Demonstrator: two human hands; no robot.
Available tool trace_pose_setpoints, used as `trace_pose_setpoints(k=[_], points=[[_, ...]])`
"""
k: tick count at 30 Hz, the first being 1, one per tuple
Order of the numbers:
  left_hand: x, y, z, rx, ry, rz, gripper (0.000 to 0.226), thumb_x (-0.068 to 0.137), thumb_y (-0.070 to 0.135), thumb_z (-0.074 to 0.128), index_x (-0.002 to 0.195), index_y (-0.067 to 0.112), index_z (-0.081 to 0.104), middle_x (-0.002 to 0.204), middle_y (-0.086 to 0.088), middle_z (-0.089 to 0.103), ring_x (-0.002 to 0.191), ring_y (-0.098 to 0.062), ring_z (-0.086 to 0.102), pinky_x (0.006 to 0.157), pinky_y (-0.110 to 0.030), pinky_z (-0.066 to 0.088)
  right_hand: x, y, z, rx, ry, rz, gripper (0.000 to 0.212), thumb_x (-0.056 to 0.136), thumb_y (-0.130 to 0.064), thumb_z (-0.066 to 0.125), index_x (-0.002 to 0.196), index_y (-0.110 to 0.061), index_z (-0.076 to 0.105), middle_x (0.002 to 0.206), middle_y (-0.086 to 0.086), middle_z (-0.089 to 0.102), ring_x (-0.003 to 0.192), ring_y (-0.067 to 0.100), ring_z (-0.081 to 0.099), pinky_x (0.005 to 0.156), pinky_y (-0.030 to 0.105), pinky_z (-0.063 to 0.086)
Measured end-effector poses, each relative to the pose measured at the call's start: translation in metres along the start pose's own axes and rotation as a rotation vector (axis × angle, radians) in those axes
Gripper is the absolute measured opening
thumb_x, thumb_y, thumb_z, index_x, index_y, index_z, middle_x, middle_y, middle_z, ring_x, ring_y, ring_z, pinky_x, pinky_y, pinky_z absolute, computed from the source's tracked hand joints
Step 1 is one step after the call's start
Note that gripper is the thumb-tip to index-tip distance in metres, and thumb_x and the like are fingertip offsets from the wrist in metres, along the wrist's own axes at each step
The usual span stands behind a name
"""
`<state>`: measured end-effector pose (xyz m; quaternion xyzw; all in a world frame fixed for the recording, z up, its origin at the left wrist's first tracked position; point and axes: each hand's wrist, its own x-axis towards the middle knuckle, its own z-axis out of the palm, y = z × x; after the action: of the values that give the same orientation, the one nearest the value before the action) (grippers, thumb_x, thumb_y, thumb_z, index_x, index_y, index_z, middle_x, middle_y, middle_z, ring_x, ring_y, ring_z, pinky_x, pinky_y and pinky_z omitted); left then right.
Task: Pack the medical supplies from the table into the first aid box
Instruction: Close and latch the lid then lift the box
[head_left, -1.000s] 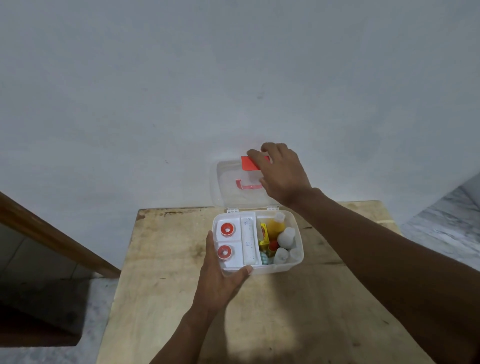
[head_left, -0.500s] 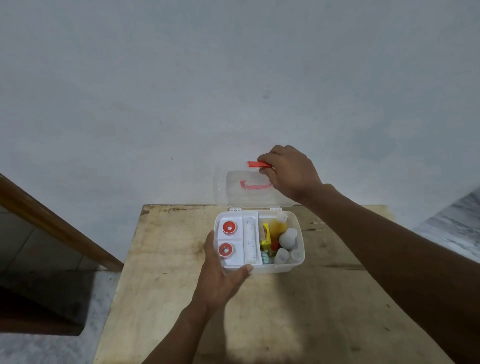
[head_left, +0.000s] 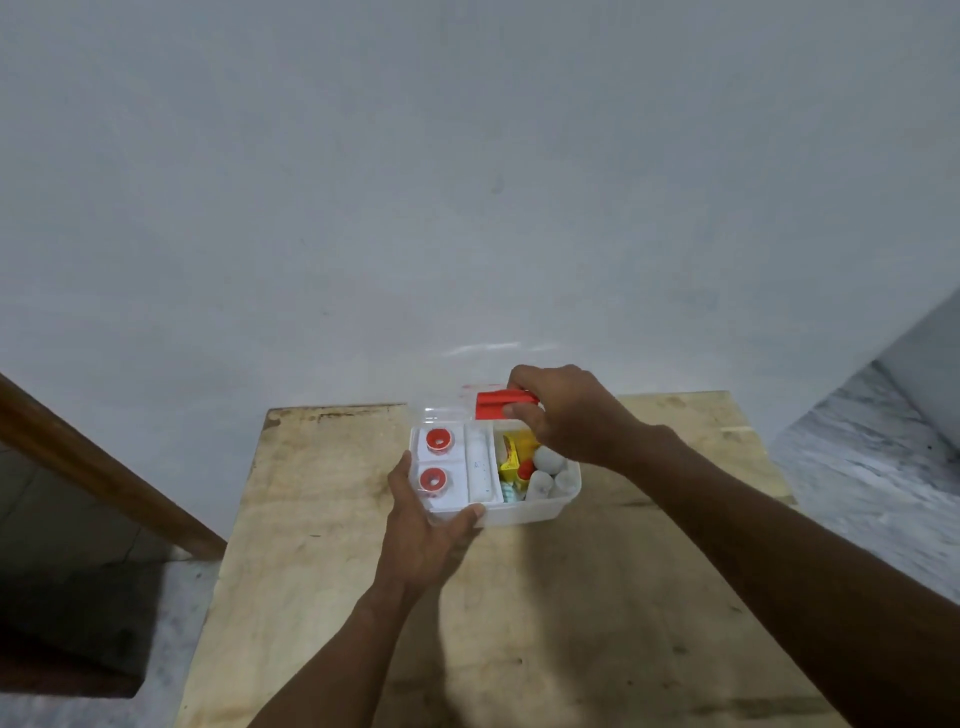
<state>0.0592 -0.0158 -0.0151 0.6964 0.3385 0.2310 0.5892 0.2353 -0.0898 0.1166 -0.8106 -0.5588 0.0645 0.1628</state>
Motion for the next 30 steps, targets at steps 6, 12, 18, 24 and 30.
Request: trace_pose_setpoints(k=[6,12,18,24,30], points=[[0.002,-0.003,-0.001,0.008,0.016,-0.069,0.096,0.073,0.021,0.087,0.145,0.023,0.022,0.129,0.01,0.048,0.109,-0.008,0.056,0.06,0.0,0.048,-0.02,-0.02,0.02,-0.147,-0.044,0.075,0.004,0.096,-0.012,0.055,0.097,-0.012,0.059,0.093,0.008,0.072,0.071,0.022,0.065,0.063,0.026,0.046],[0.003,-0.012,-0.007,-0.001,0.028,-0.046,0.098,0.071,0.035,0.087,0.143,0.025,0.022,0.126,0.01,0.053,0.107,-0.011,0.061,0.069,-0.006,0.051,-0.044,-0.032,0.044,-0.129,-0.027,0.133,0.006,0.097,-0.014,0.057,0.102,-0.012,0.058,0.105,0.005,0.069,0.086,0.02,0.064,0.08,0.03,0.055],[0.003,-0.009,-0.004,-0.004,0.045,-0.047,0.098,0.07,0.026,0.089,0.144,0.023,0.024,0.124,0.014,0.047,0.101,-0.004,0.055,0.062,0.002,0.046,-0.054,-0.027,0.068,-0.169,-0.003,0.092,0.02,0.092,-0.01,0.064,0.111,-0.008,0.059,0.114,0.007,0.067,0.099,0.023,0.064,0.096,0.039,0.052],[0.0,-0.009,-0.004,0.049,0.111,-0.014,0.096,0.066,0.024,0.091,0.14,0.021,0.031,0.121,0.014,0.052,0.102,-0.005,0.059,0.067,0.0,0.047,-0.06,-0.015,0.084,-0.246,0.108,0.004,0.031,0.066,0.01,0.071,0.092,-0.003,0.061,0.09,0.015,0.069,0.08,0.033,0.065,0.074,0.047,0.055],[-0.001,-0.011,0.002,0.091,0.146,-0.005,0.098,0.068,0.029,0.09,0.144,0.02,0.03,0.126,0.01,0.051,0.115,-0.015,0.059,0.08,-0.005,0.044,-0.061,-0.011,0.099,-0.225,0.145,0.006,0.03,0.068,0.011,0.07,0.093,-0.003,0.063,0.096,0.015,0.068,0.085,0.031,0.065,0.083,0.052,0.055]])
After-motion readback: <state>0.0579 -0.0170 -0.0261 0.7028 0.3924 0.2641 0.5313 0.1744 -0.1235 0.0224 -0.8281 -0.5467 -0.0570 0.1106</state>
